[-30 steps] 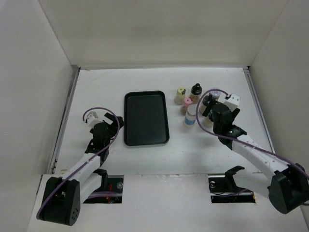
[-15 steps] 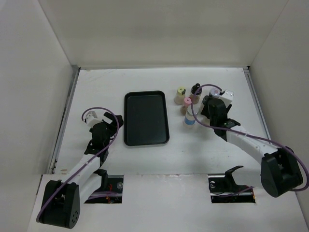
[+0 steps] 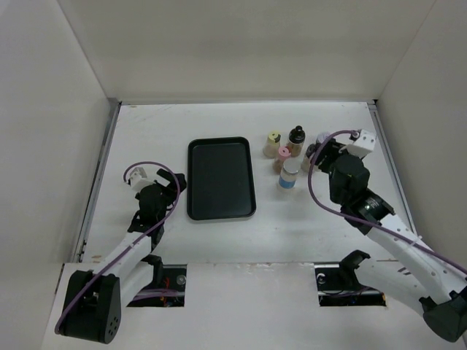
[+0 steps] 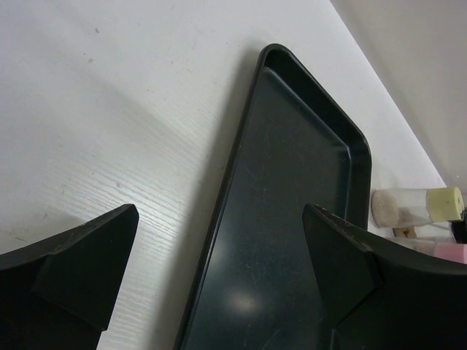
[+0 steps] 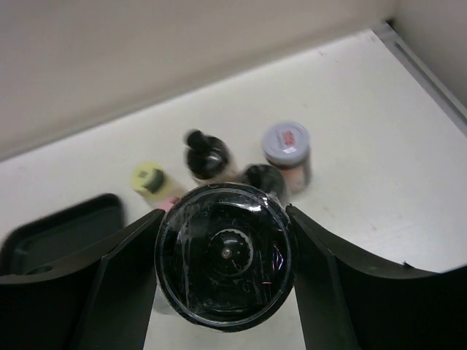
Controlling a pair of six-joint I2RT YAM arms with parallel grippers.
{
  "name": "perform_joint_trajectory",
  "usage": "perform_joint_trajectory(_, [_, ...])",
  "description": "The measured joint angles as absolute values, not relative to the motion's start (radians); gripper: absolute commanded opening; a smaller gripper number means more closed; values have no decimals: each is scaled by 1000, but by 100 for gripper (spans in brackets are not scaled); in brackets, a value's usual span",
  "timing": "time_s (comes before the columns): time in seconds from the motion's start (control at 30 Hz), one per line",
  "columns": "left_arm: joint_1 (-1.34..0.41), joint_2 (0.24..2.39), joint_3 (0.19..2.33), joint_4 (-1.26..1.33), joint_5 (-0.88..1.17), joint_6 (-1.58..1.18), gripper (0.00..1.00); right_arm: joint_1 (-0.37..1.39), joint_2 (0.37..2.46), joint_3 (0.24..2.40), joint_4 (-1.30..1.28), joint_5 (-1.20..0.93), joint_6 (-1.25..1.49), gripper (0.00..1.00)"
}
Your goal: Organize the condiment bottles
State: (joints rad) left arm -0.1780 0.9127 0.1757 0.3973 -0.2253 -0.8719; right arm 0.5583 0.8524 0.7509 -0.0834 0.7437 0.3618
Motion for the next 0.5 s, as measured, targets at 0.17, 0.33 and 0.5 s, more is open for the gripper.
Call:
perform_joint_trajectory(0.17, [-177,903,175,400,-228,-872,100,703,945,948,-33,723,303,46])
perform_joint_trajectory(0.33, [-169,877,173,401,-231,-873,100,809,1201,1108,91,572,291,47])
perform_joint_trajectory(0.5, [-150,881,170,389,-231,-881,100,870,1556,1295,147,437,292,46])
